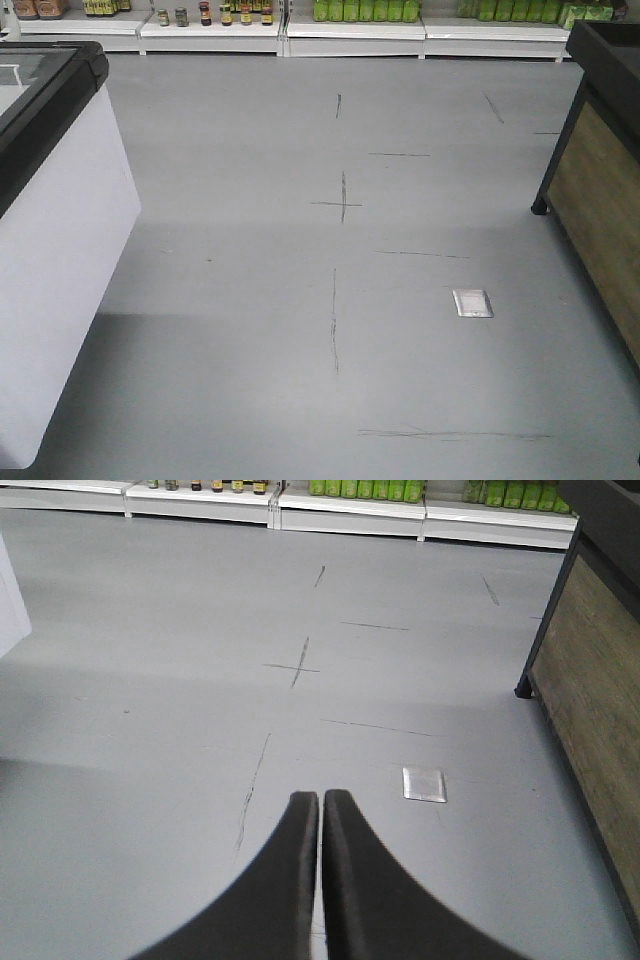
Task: Pick three apples into basket with both arms
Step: 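Drive the base forward along the aisle toward the fruit tables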
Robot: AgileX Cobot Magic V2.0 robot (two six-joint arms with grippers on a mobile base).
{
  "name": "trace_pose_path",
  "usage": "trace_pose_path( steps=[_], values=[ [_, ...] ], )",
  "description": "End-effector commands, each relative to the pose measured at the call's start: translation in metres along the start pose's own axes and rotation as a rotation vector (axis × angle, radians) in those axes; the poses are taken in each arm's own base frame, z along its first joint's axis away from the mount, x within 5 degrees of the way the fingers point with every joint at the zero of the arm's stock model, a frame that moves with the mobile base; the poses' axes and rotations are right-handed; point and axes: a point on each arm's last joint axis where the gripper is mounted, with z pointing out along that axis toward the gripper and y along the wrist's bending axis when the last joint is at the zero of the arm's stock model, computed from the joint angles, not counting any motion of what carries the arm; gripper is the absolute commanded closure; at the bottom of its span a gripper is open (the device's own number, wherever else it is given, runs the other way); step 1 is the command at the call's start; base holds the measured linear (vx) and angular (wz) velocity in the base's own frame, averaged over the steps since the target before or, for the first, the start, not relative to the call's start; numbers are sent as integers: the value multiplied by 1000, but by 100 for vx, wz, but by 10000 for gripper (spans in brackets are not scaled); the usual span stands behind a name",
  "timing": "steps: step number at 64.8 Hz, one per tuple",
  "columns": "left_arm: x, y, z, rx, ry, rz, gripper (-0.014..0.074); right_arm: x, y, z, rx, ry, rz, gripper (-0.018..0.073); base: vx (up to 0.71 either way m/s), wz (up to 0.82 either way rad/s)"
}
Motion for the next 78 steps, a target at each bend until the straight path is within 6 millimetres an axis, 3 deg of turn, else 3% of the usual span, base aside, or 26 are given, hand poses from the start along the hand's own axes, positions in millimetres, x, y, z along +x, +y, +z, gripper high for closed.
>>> trace_pose_path(
  steps=[1, 78],
  values=[
    [-15, 1, -4, -4, -109, -6, 603, -5, -1, 0, 14, -74, 1, 564, 0, 0],
    [-15, 1, -4, -4, -109, -6, 603, -5, -1, 0, 14, -74, 1, 564, 5, 0]
  ],
)
